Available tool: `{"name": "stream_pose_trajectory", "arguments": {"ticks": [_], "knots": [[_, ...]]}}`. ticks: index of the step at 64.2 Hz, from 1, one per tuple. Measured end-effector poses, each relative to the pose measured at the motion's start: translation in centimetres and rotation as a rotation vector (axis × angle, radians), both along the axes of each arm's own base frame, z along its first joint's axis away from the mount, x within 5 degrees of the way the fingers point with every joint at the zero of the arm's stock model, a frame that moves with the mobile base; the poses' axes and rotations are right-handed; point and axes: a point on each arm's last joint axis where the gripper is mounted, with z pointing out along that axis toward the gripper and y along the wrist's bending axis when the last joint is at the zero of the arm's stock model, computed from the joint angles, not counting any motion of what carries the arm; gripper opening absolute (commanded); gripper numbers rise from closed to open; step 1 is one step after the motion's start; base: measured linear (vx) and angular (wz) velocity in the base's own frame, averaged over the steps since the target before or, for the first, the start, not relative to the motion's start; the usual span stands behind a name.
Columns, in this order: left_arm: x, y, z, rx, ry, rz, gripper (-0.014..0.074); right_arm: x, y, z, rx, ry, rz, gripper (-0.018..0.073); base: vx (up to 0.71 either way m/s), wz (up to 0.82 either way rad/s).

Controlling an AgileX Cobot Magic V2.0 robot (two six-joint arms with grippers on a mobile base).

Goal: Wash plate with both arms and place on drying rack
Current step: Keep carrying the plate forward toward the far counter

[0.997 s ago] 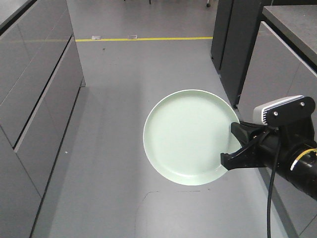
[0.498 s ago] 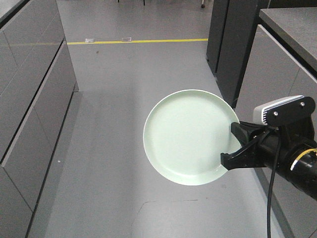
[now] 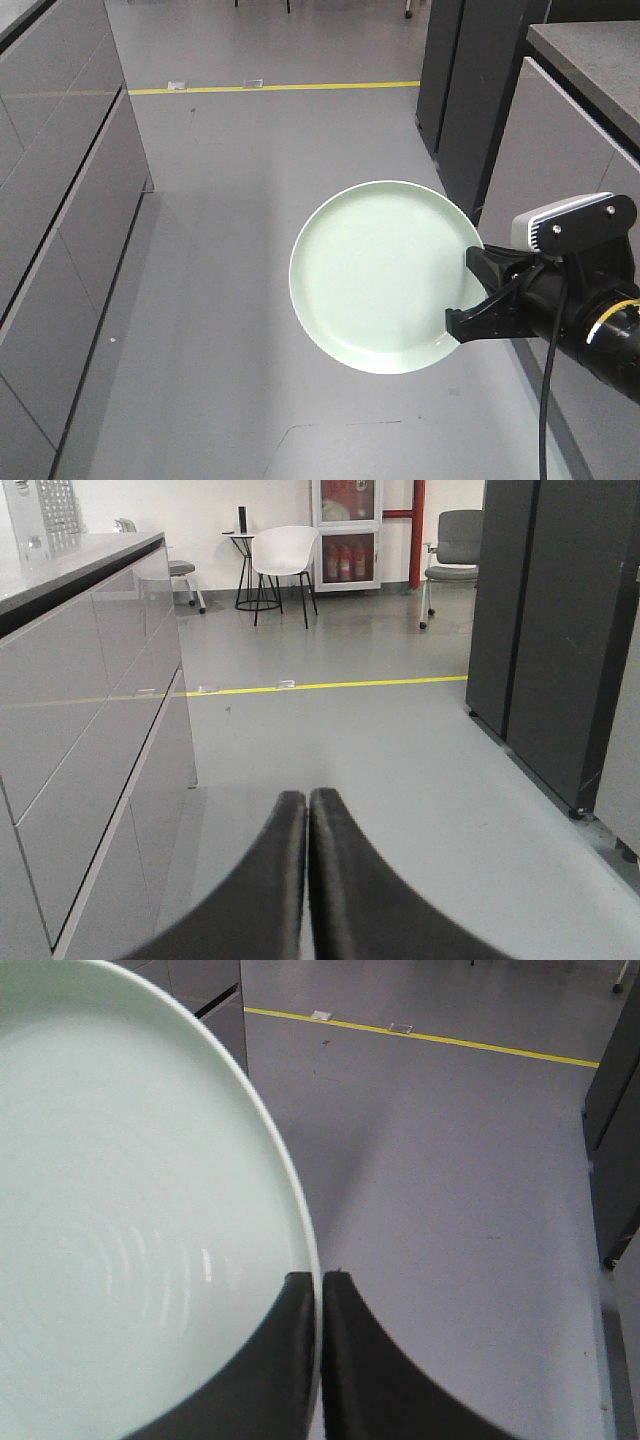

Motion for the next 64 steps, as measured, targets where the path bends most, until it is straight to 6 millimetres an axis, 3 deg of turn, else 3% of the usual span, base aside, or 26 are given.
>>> {"name": "stream_pose_trajectory", "arguments": {"ticks": [64], "knots": [[0.0, 0.0, 0.0, 0.0, 0.0, 0.0, -0.0002, 0.0, 0.0, 0.0, 0.0, 0.0, 0.0, -0.0005, 0.11, 0.04]]}}
